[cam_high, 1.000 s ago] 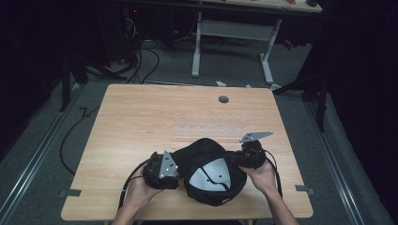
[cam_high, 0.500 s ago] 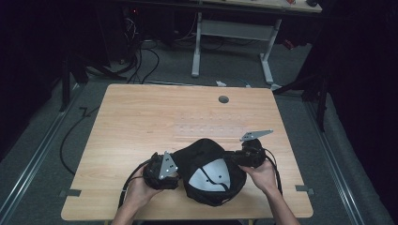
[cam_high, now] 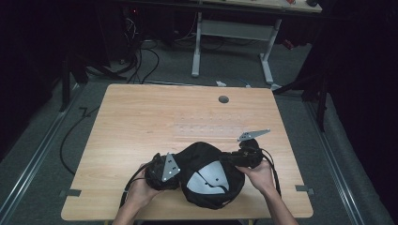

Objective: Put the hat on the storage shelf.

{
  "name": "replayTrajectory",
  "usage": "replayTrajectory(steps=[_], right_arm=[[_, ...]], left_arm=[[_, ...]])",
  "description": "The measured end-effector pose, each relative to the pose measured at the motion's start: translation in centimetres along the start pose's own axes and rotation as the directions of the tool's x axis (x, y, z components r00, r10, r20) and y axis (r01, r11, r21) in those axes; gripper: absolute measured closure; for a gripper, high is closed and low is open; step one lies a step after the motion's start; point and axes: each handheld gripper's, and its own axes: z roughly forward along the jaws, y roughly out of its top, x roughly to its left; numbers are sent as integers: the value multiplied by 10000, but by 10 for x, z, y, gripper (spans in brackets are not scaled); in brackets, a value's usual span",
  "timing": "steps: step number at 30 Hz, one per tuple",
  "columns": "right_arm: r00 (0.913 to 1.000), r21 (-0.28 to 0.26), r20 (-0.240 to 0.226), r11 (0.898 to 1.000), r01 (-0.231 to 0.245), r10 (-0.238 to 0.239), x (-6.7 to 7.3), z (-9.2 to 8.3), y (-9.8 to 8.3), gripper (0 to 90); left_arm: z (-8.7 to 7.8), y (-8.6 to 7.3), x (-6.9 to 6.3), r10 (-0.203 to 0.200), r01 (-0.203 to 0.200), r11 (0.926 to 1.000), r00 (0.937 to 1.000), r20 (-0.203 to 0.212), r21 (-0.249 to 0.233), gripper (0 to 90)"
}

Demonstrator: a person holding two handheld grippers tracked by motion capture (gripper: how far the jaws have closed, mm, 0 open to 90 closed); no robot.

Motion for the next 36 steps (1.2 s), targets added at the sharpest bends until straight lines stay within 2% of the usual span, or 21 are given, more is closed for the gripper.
replayTrajectory(steps=[3,11,12,13,14,17,20,27,30,31,32,36], right_arm=[[9996,90,279,10000,34,-37,3,2,3,815],[10000,-89,33,10000,-2,3,1,3,-2,791],[10000,-135,-2,9999,-7,7,0,3,-2,782],[10000,-149,-18,9999,-57,56,1,2,-2,780],[9998,-229,-174,9997,-61,57,0,1,-2,776],[9994,-350,-359,9994,2,-15,1,1,-1,754],[9984,-535,-551,9985,-146,117,-1,0,-1,726],[9993,-893,-312,9957,-245,218,-3,-4,0,665],[9995,-1202,-62,9922,-327,322,-5,-6,2,610],[9995,-1202,-62,9922,-327,322,-5,-6,2,610],[9991,-1416,52,9891,-412,424,-7,-7,4,580],[9965,-1902,330,9793,-695,771,-12,-11,6,539]], left_arm=[[-1,1,0,-77,77,10000,9999,111,32,357],[-8,4,-2,-55,52,9999,9992,385,87,492],[-10,4,-2,72,-73,10000,9993,375,15,603],[-13,6,0,-104,103,9999,9989,451,21,605],[-13,6,0,-104,103,9999,9989,451,21,609],[-19,10,-2,42,-51,9999,9979,639,132,628],[-22,13,-2,67,-87,9996,9971,760,254,655],[-30,16,-3,209,-254,9988,9945,1026,421,728],[-33,18,-7,252,-354,9970,9892,1447,686,756],[-33,18,-7,252,-354,9970,9892,1447,686,769],[-35,19,-8,257,-400,9958,9855,1677,822,782],[-40,21,-12,311,-545,9932,9757,2167,1025,821]])
